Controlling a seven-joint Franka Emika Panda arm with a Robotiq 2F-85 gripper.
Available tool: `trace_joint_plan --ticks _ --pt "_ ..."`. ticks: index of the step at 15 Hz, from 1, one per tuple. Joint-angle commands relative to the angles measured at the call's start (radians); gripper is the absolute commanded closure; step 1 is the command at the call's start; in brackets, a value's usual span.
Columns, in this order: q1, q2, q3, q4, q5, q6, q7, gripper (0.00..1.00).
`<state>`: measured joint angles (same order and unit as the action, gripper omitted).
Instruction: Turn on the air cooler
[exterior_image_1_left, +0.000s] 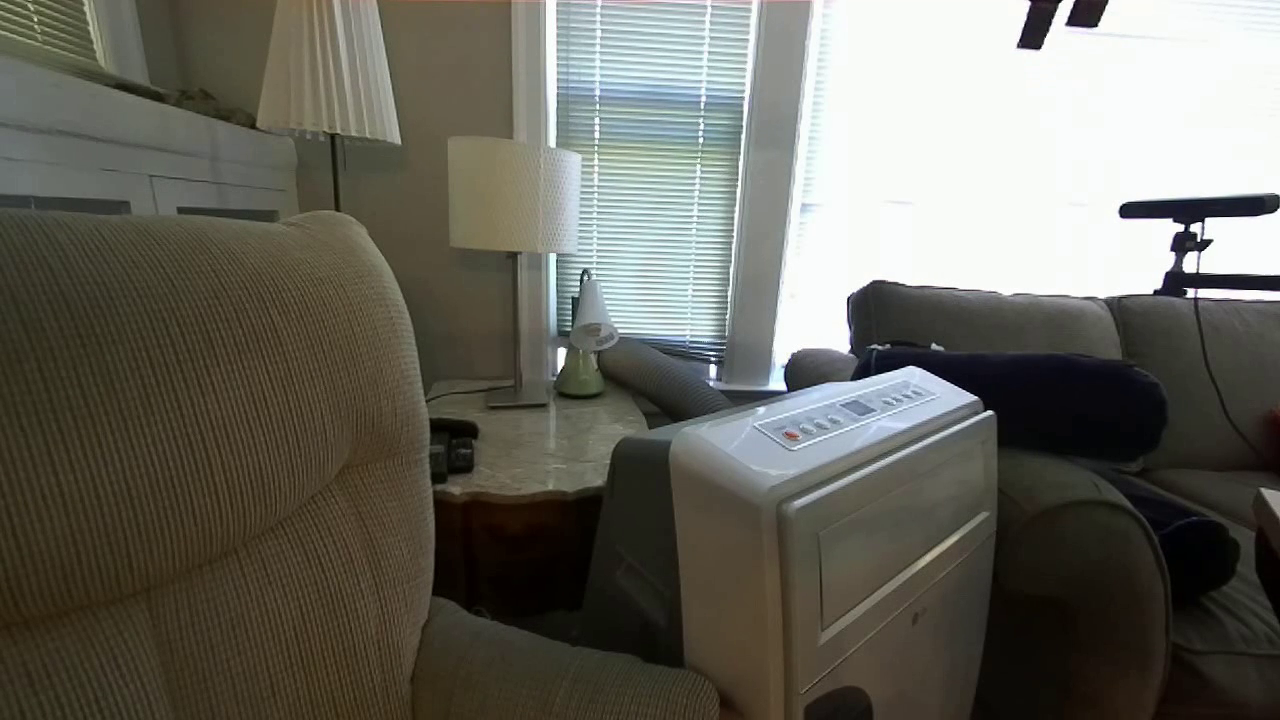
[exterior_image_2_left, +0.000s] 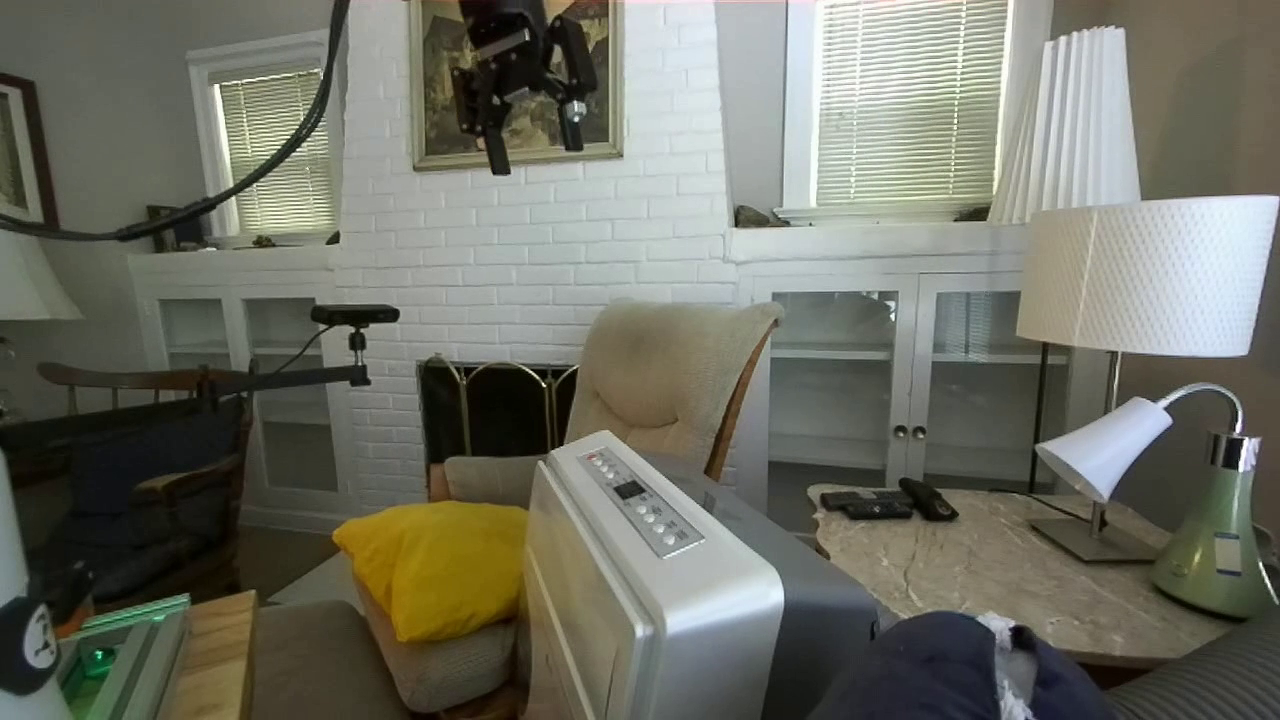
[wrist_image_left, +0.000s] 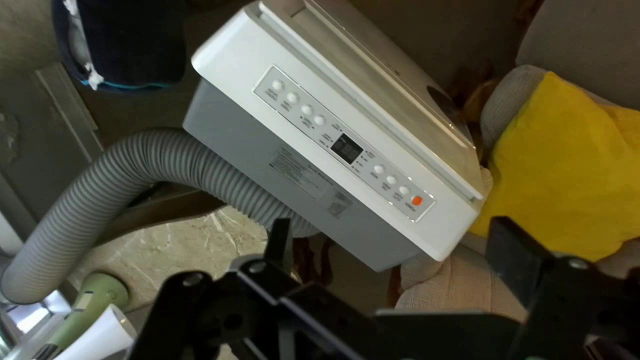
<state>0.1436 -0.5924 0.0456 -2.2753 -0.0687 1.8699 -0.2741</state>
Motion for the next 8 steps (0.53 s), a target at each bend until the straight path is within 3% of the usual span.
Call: trace_joint_plan --ticks 1,8 --pt "0.032 0.049 0.031 0.001 0.034 0.077 0.042 0.0" --pt "0.077 0.206 0.077 0.014 0.043 0.223 0.029 0.0"
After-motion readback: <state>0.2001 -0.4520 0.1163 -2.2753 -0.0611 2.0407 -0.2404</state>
